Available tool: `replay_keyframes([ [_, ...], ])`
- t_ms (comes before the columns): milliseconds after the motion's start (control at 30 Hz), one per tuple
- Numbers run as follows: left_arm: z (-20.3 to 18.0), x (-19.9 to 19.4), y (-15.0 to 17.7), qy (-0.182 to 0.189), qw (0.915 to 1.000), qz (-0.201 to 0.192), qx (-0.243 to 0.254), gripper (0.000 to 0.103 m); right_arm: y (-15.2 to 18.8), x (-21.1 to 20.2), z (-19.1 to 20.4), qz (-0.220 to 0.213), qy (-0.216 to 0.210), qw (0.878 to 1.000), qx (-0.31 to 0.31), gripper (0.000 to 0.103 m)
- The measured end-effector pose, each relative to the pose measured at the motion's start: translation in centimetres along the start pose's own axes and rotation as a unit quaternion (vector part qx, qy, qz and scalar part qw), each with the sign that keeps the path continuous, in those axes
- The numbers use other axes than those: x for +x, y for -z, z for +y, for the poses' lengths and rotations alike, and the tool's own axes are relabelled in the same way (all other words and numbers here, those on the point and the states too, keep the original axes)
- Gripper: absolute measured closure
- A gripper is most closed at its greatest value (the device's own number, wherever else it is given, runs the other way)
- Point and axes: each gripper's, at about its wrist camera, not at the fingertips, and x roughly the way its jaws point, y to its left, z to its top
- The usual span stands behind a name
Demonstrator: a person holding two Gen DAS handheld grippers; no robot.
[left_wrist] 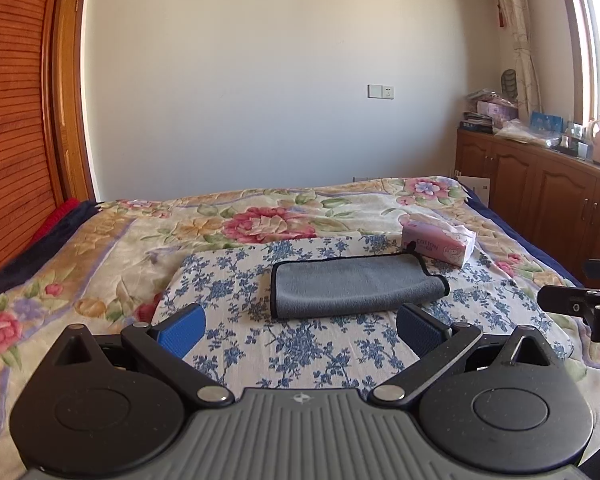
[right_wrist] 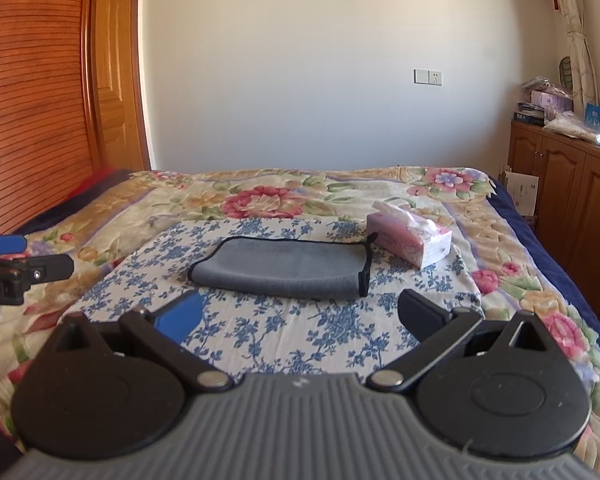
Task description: Fold towel
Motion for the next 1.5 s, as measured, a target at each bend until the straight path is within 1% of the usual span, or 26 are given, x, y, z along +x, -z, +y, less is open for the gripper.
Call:
replay_keyframes([
  [267, 0.1, -0.4, 1.5, -0.004, 1.0000, -0.004, 0.004, 0.000, 1.1, -0.3, 0.6, 0.009, -0.001, 1.000, 0.001, 0.000],
  [533, -0.2, 0.2, 3.0, -0.006, 1.0000, 0.005, 0.003, 0.000, 1.9, -0.2, 0.4, 0.008, 0.004, 1.000, 0.011, 0.000],
  [700, -0.2, 0.9, 3.8, -0.014, 0.9999, 0.008, 0.004, 0.000, 2.0, 0.0, 0.0, 0.009, 0.008, 1.000, 0.023, 0.000],
  [900, 0.1, 1.1, 4.4, -0.024, 0.9997, 0.007, 0.010, 0.000, 2.2, 0.1, 0.0, 0.005, 0.017, 1.000, 0.024, 0.000],
  [1033, 0.1, 1.1, 4.7, -0.030, 0.9995, -0.002, 0.012, 0.000, 2.3, 0.1, 0.0, -0.003, 0.023, 0.999, 0.022, 0.000],
  [1200, 0.4, 1.2, 4.9, -0.031, 0.9995, -0.009, 0.003, 0.000, 2.4, -0.1, 0.2, -0.017, 0.030, 0.999, 0.013, 0.000],
  [1500, 0.1, 0.5, 4.9, -0.037, 0.9987, -0.034, 0.011, 0.000, 2.3, -1.0, 0.7, -0.052, 0.049, 0.997, -0.007, 0.000],
])
